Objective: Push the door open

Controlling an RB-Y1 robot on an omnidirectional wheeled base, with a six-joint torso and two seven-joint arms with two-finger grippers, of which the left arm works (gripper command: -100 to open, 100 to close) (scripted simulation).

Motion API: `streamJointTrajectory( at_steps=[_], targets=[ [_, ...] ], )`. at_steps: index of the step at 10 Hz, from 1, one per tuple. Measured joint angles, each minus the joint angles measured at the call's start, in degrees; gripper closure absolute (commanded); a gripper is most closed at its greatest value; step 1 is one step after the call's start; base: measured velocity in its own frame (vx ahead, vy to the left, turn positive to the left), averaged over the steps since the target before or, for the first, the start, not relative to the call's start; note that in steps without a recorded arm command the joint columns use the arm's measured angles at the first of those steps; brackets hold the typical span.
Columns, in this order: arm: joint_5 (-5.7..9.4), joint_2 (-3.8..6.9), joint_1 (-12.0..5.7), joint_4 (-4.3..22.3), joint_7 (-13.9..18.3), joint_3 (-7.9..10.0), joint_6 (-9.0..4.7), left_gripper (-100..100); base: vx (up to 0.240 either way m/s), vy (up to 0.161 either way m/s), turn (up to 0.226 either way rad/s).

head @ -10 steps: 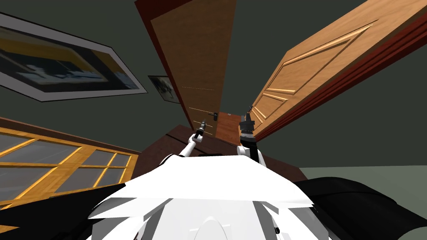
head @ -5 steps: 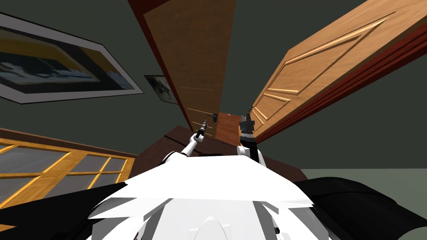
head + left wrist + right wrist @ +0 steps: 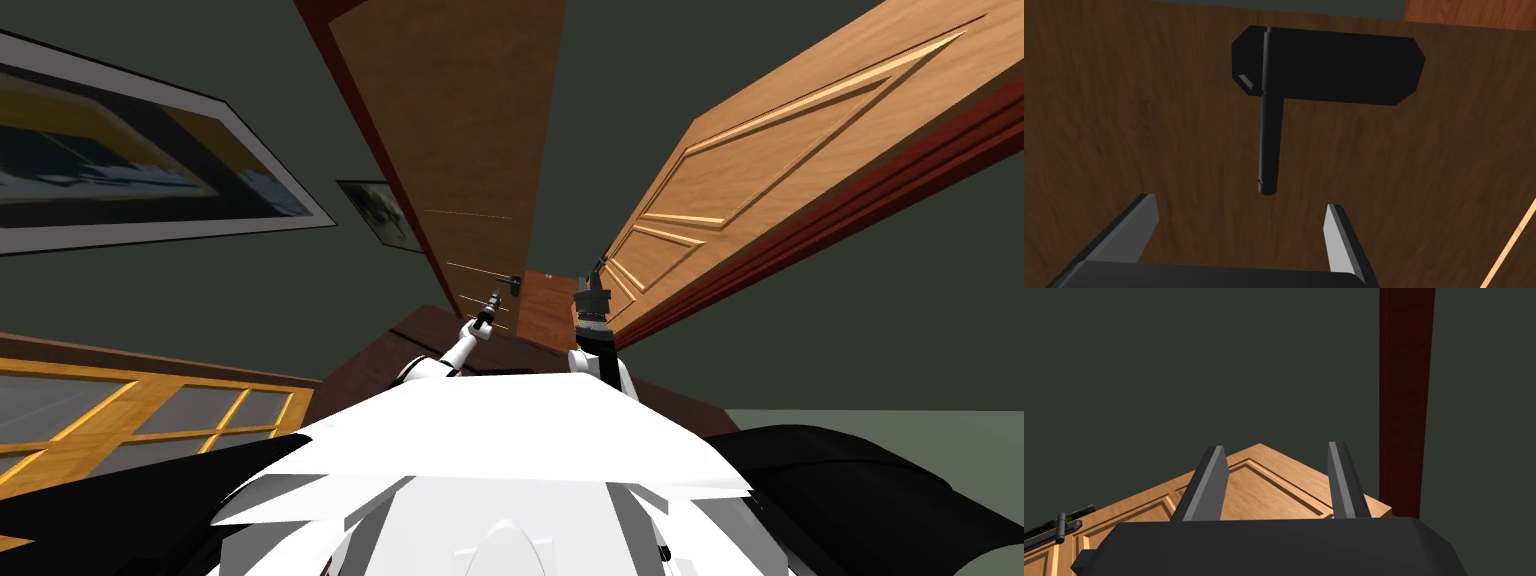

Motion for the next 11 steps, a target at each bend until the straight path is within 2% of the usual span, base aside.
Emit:
streamJointTrajectory(
  at_steps=[1,2,6,8,10,11],
  targets=[
    [0.00,-0.05,-0.10,0.2,0.0,-0.01,-0.07,-100,0.120,-0.033,-0.033],
    [0.06,1.13,-0.17,0.2,0.2,-0.04,-0.04,-100,0.171,-0.048,-0.022],
    [0.13,2.54,-0.11,0.5,-0.2,0.49,-0.27,-100,0.175,-0.077,-0.018],
    [0.18,2.35,-0.07,0.5,-0.3,0.70,-0.27,-100,0.193,-0.077,-0.021],
    [0.26,1.37,-0.20,0.8,-0.4,0.92,-0.40,-100,0.143,-0.029,-0.013],
    [0.27,1.30,-0.24,0.8,-0.4,0.93,-0.45,100,-0.013,0.000,0.006]
  ],
)
